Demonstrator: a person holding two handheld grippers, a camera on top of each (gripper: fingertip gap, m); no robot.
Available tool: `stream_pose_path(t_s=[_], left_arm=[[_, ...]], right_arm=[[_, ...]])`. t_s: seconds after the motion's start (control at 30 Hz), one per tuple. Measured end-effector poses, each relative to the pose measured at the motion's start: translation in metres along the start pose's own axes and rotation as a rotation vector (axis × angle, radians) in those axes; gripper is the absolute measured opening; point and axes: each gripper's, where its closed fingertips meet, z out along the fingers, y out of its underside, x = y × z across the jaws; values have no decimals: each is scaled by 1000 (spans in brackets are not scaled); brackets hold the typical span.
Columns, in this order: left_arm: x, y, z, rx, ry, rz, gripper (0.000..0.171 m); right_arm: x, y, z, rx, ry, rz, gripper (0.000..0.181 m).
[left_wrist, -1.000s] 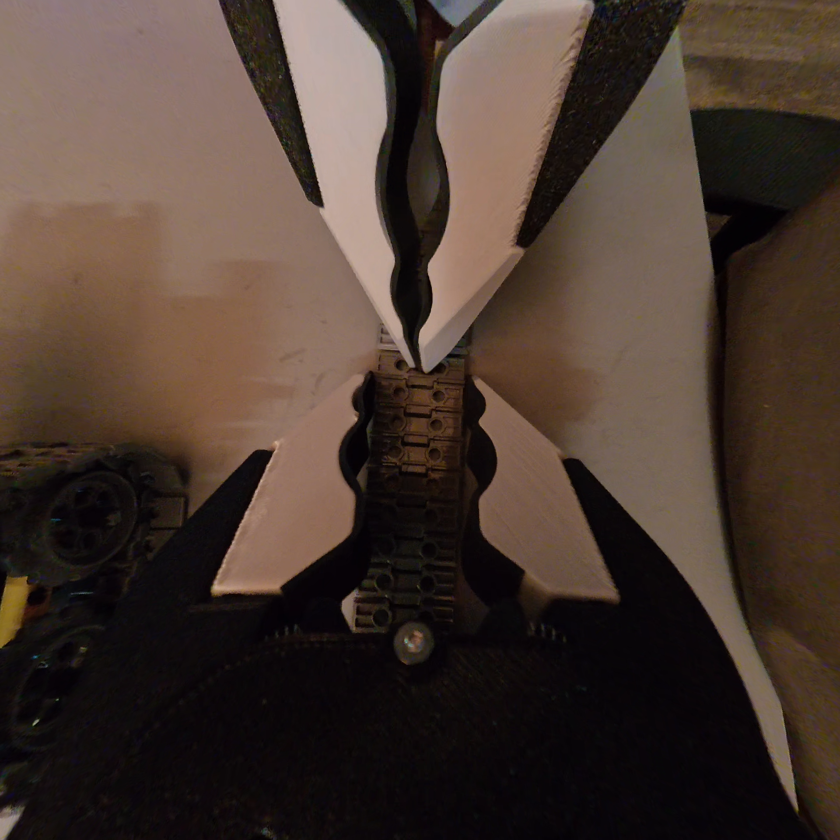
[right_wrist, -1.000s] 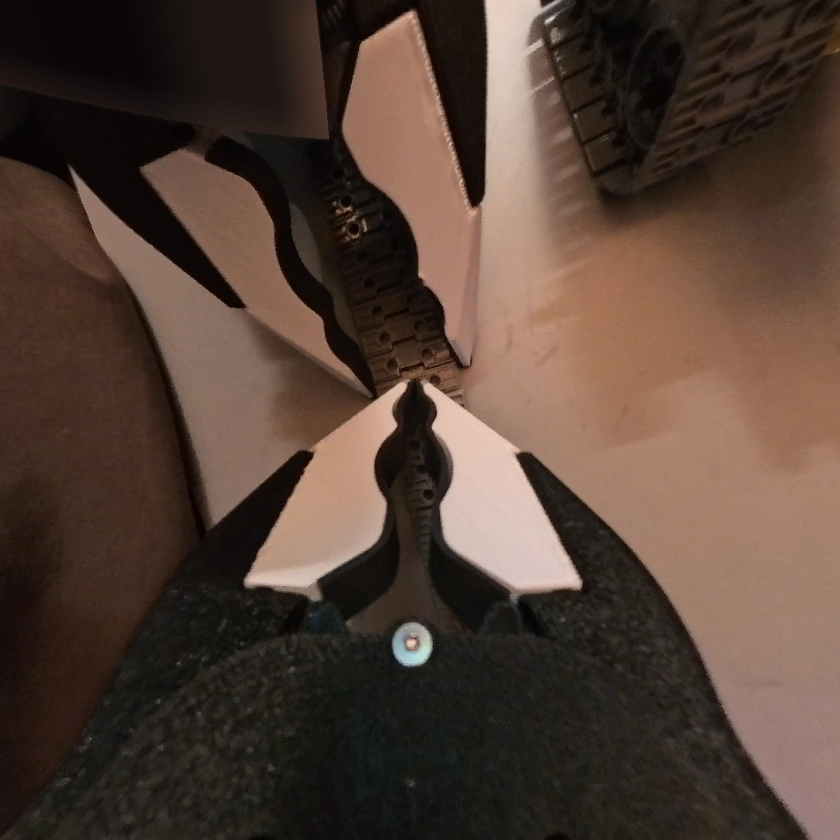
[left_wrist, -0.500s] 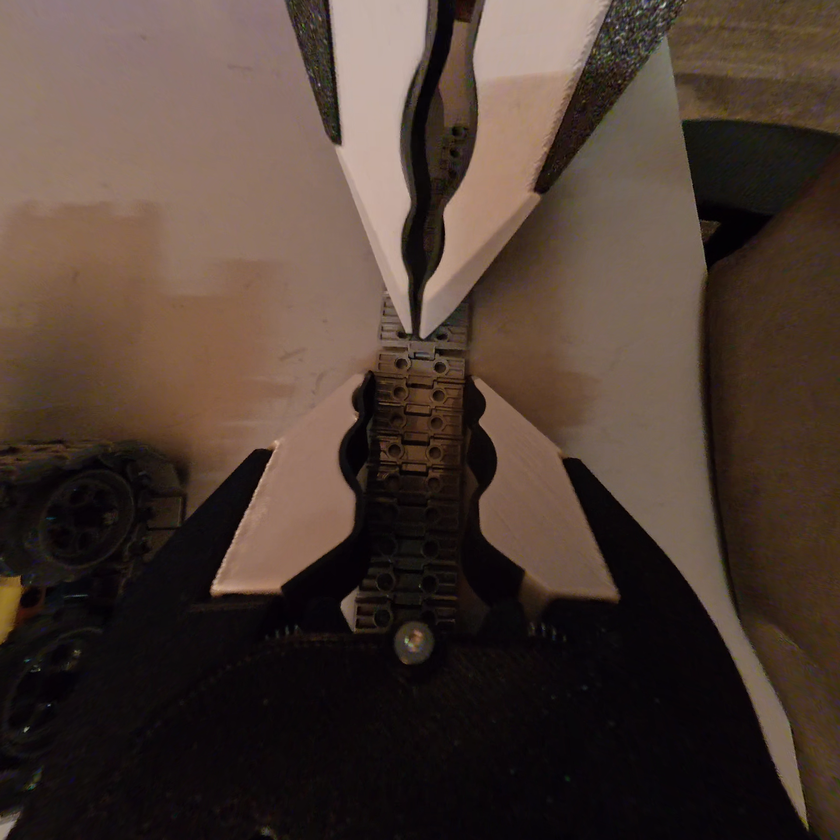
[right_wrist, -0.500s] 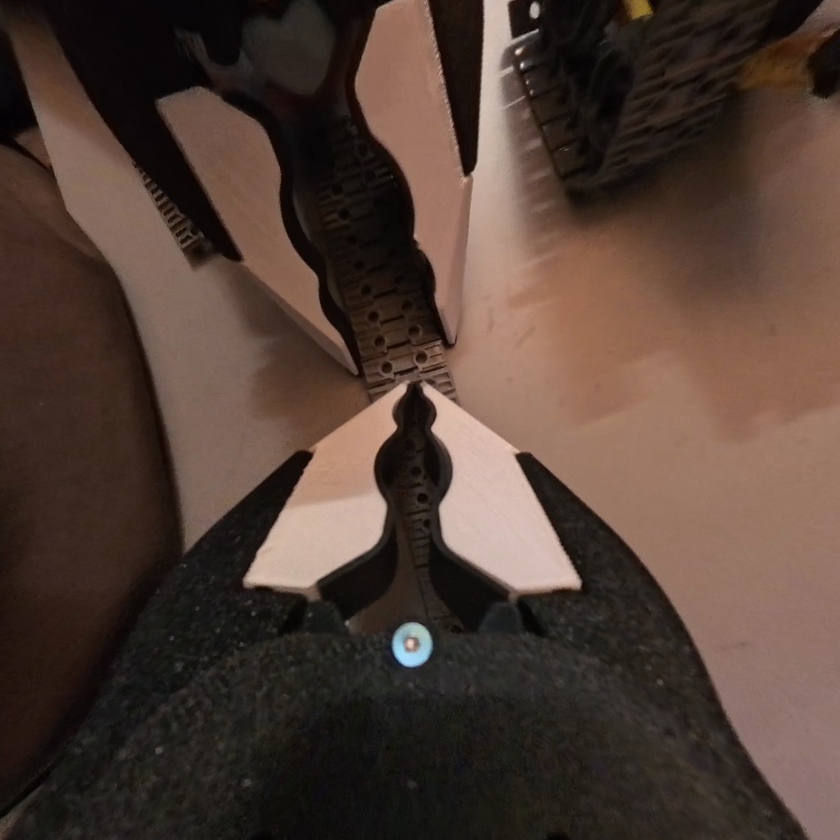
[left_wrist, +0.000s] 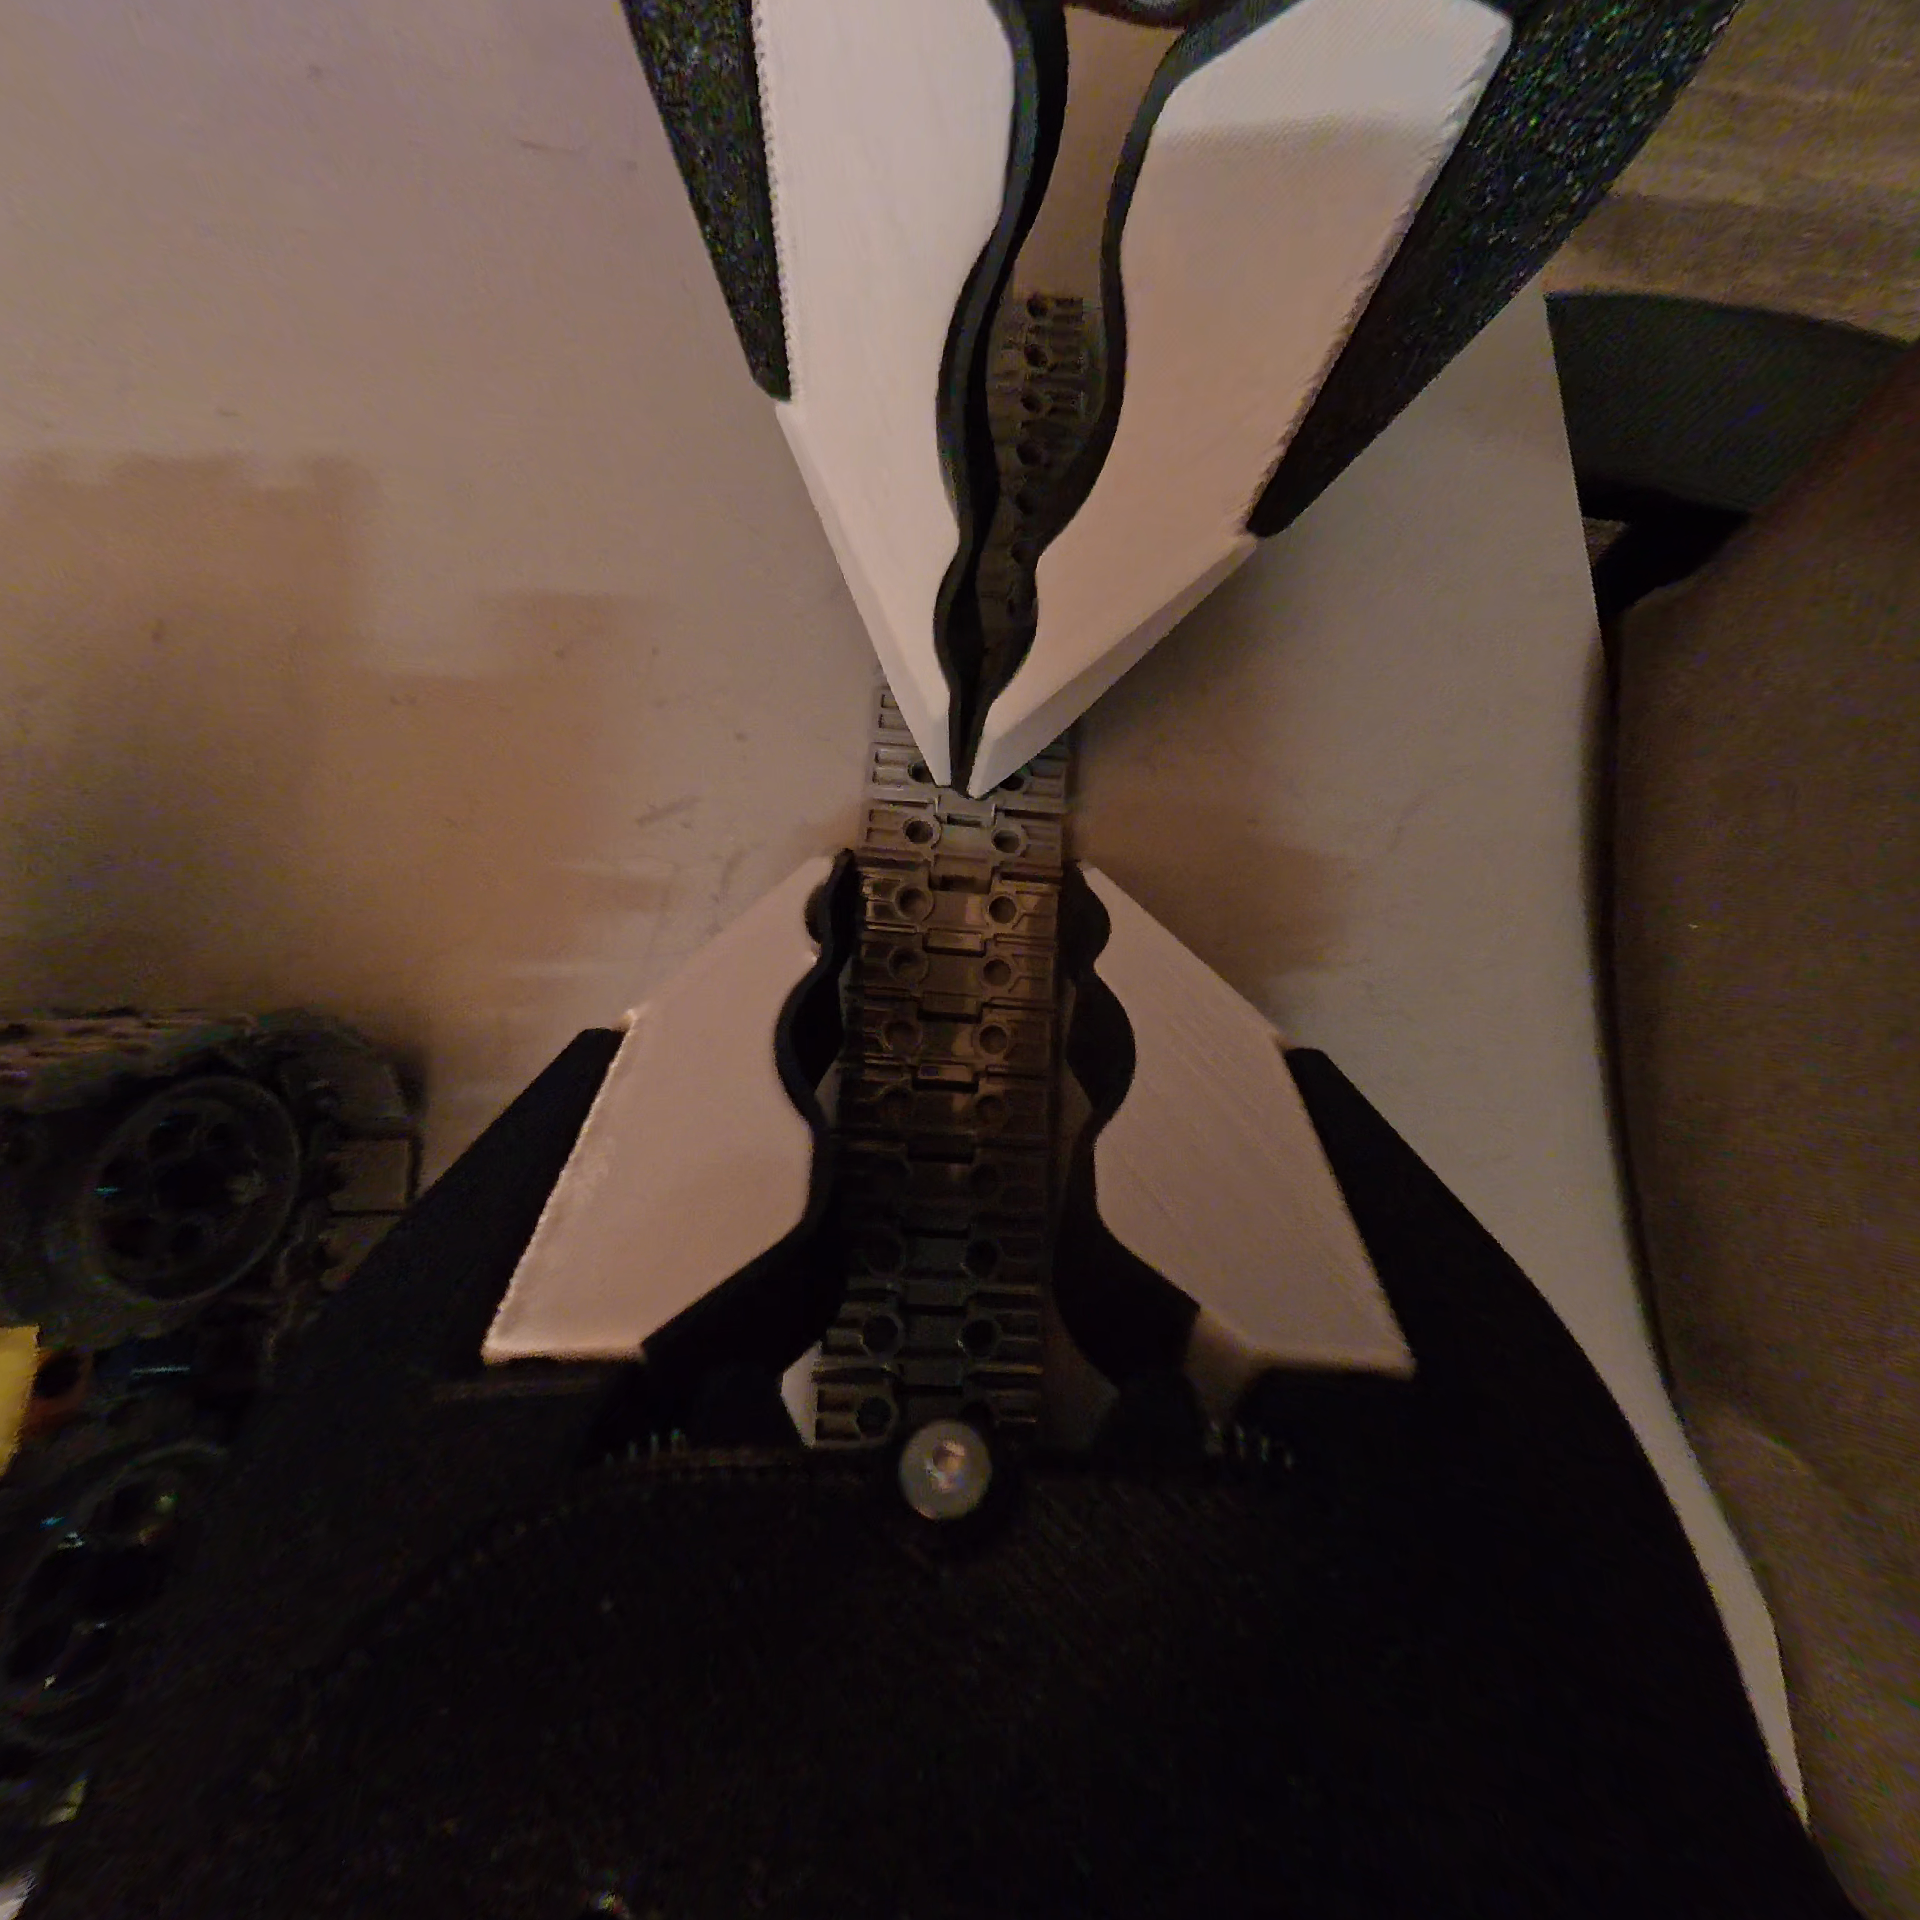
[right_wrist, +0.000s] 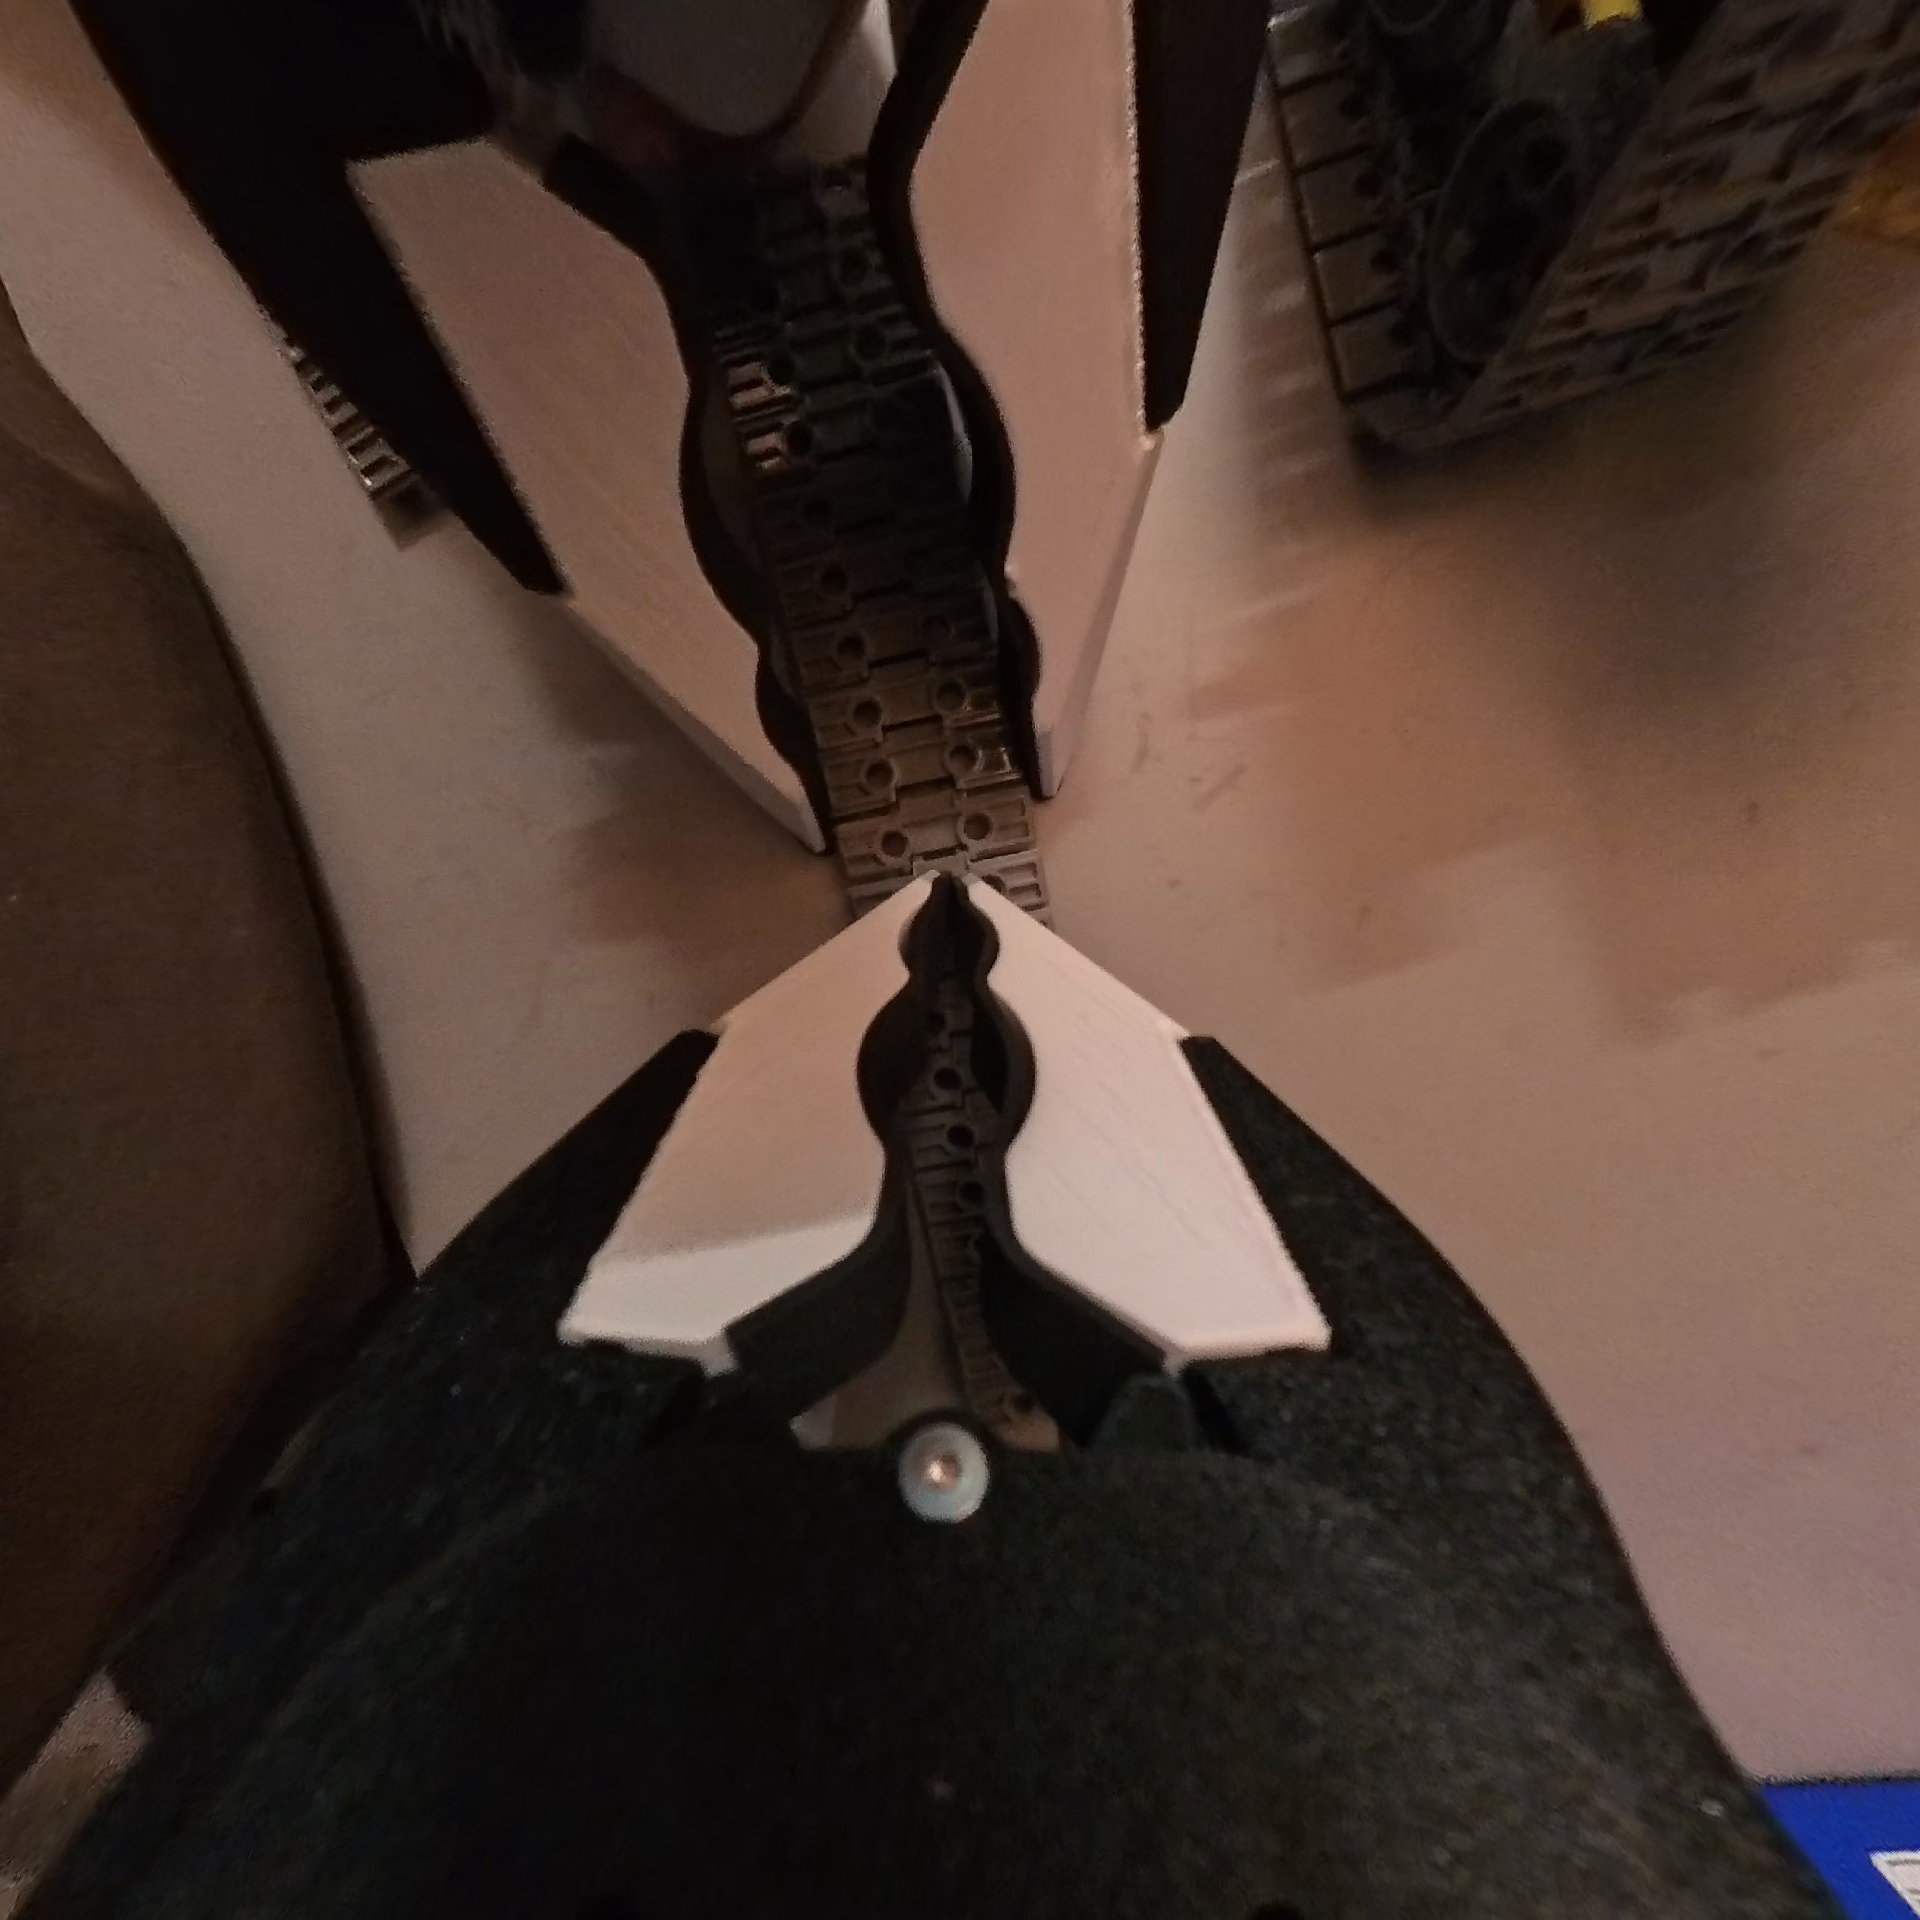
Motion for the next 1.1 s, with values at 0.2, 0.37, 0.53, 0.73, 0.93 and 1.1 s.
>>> stream_pose_path(t_s=[0.2, 0.37, 0.53, 0.73, 0.93, 1.1], left_arm=[[0, 0, 0, -4, 3, -3, 37], [0, 0, 0, -4, 4, -11, 37], [0, 0, 0, 4, 10, -11, 36], [0, 1, 0, 5, 0, -1, 37], [-1, 2, -1, -18, -25, 21, 38], [0, 5, -3, -14, -32, 24, 39]], right_arm=[[0, 0, 1, -80, -12, 3, 0], [-1, 0, 1, -77, 6, -7, 0], [-1, 0, 2, -93, 14, -40, 0], [-2, -1, 3, -104, -69, 20, 0], [-1, -2, 3, -29, -31, 25, 0], [0, -14, -9, 130, 0, 73, 5]])
